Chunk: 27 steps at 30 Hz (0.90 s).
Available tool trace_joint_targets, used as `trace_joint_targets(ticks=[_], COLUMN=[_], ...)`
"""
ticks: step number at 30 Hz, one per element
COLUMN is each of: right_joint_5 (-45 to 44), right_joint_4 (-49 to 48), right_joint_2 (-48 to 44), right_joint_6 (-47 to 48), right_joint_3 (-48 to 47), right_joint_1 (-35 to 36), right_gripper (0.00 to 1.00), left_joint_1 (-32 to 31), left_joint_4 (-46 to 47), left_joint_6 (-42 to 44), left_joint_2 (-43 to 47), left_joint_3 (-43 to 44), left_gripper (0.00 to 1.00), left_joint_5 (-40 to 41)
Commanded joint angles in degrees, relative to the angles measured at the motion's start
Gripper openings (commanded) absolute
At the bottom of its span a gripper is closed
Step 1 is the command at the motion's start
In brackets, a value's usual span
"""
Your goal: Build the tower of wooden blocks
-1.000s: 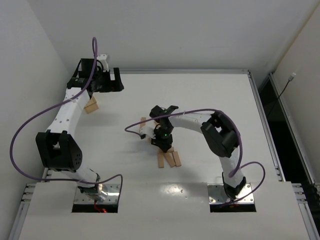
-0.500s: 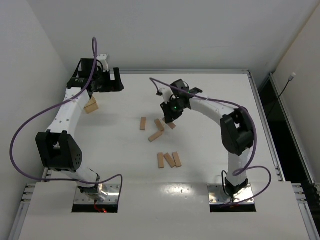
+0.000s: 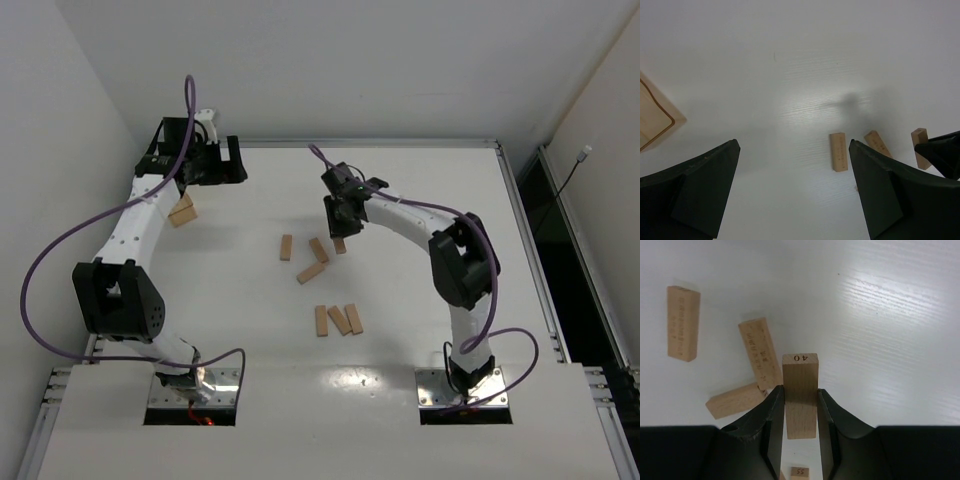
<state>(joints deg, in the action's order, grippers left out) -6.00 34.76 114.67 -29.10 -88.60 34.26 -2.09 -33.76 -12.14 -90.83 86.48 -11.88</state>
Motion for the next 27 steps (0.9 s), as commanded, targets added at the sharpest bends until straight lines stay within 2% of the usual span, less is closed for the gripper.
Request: trace_joint_targets(ticks=[1,6,21,24,25,27], right_joint_5=[-5.9,-5.9,-3.5,-2.3,-1.5,0.5], right_joint_4=[1.3,2.4,1.8,1.3,0.7,0.2], right_joint_2=[1.1,3.0,9.4,9.4,9.4,9.4], right_joint_6=[-8.8,-11.8,-11.9,-11.9,-11.9,-11.9], right_joint_3=[-0.7,0.4,-0.1,-0.1,0.4,0.4], right_joint_1=[0.5,0.5,1.0,1.0,1.0,1.0], right_gripper=[0.0,0.0,0.0,0.12,0.31,0.46], left_joint_1=[0.6,0.6,0.6,0.6,0.6,0.6], left_joint_4=[2.0,2.0,2.0,2.0,2.0,2.0], left_joint_6=[-0.4,-0.4,-0.4,-0.4,-0.4,-0.4], left_joint_2=[0.1,0.1,-0.4,-0.4,-0.4,-0.4], left_joint_3=[0.7,0.2,-0.4,-0.4,-0.4,-1.0], left_gripper=[0.9,0.9,0.9,0.9,0.9,0.9], left_joint_5=[0.4,0.9,1.9,1.9,1.9,1.9])
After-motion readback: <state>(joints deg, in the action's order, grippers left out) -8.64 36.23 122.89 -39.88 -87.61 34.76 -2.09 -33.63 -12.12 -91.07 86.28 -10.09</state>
